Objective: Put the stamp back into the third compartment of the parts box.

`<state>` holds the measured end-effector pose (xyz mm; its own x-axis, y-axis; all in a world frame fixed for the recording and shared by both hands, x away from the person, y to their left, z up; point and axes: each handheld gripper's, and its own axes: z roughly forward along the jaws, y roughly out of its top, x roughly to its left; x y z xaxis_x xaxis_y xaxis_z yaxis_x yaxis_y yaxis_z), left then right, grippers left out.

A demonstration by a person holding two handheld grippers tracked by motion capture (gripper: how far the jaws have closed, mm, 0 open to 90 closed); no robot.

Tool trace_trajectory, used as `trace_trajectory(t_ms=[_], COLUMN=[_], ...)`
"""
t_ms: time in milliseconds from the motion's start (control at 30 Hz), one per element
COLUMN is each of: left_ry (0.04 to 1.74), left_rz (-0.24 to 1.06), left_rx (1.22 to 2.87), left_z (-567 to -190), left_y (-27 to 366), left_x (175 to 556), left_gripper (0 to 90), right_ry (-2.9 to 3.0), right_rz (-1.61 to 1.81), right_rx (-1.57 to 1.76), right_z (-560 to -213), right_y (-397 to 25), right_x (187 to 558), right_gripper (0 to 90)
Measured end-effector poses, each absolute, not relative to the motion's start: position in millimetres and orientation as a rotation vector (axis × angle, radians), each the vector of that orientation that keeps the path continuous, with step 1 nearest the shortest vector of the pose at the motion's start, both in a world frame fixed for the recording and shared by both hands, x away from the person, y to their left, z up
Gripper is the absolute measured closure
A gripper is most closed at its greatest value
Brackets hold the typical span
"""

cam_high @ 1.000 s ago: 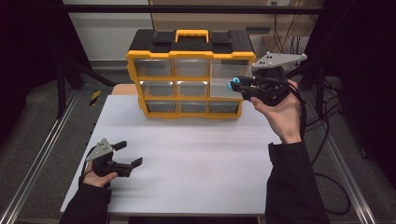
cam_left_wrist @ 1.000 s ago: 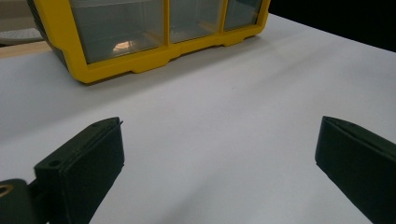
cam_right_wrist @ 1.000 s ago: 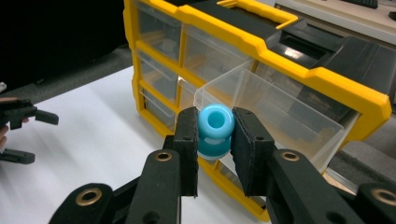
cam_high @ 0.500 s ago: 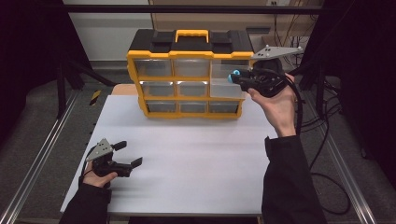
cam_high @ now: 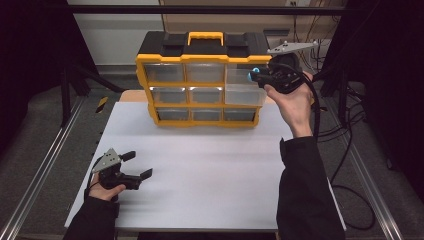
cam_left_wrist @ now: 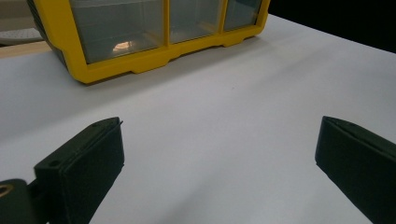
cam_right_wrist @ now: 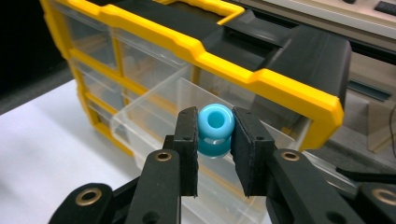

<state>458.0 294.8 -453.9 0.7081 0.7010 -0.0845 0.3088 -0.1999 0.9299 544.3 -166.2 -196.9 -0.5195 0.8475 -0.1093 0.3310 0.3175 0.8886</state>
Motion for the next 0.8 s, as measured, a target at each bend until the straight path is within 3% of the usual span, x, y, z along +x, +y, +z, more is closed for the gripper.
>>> trace_trajectory(t_ms=[800], left_ry=[0.799], left_rz=[0.434], left_rx=[1.792], left_z=[-453.9], left_y=[295.0], left_x=[458.1], left_gripper=[1.0], right_ry=[2.03], right_rz=[1.067], right_rx=[1.129], right_z=[-220.0], right_y=[-163.7], right_x=[571.9], right_gripper=[71.9])
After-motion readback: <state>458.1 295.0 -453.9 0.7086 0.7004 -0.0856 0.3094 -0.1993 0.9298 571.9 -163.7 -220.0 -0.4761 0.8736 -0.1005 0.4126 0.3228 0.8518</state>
